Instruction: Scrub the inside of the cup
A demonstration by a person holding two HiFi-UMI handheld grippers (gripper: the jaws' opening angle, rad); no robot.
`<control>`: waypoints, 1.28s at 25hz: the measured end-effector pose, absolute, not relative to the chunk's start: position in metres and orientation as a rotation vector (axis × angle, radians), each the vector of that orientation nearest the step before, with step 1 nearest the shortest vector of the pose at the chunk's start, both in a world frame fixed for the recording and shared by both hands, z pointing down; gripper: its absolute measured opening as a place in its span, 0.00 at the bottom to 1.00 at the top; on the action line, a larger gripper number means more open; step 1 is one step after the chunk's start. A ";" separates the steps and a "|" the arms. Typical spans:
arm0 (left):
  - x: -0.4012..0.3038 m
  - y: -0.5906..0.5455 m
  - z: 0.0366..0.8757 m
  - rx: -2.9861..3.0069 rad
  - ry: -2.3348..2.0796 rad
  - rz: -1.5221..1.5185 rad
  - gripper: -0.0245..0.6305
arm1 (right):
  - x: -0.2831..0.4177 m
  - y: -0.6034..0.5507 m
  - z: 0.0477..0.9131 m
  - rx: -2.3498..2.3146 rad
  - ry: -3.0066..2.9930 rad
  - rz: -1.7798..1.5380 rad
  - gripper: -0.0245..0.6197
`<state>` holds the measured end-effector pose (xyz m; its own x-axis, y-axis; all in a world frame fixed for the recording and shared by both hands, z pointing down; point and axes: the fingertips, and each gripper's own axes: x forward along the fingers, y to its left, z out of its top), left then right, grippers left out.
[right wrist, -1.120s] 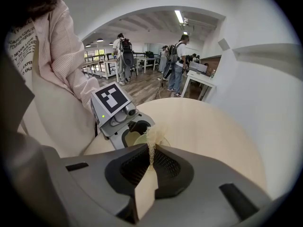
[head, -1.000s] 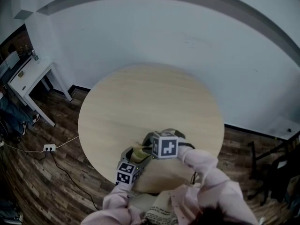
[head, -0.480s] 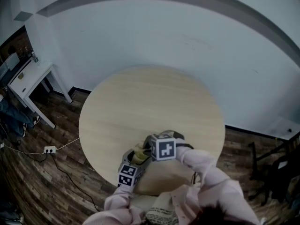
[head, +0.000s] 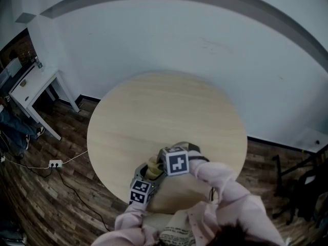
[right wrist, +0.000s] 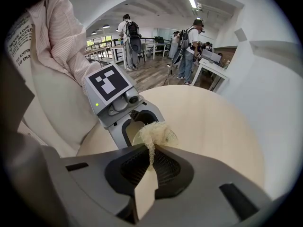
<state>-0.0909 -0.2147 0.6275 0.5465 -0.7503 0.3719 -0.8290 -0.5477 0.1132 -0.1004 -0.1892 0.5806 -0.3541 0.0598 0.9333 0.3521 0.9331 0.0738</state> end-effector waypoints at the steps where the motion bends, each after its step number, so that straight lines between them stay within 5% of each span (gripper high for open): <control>1: -0.090 -0.214 0.628 2.510 -1.313 0.409 0.58 | -0.100 -0.189 0.582 -0.300 -1.915 -0.309 0.06; 32: -0.091 -0.215 0.627 2.540 -1.339 0.442 0.58 | -0.097 -0.186 0.599 -0.274 -1.748 -0.100 0.06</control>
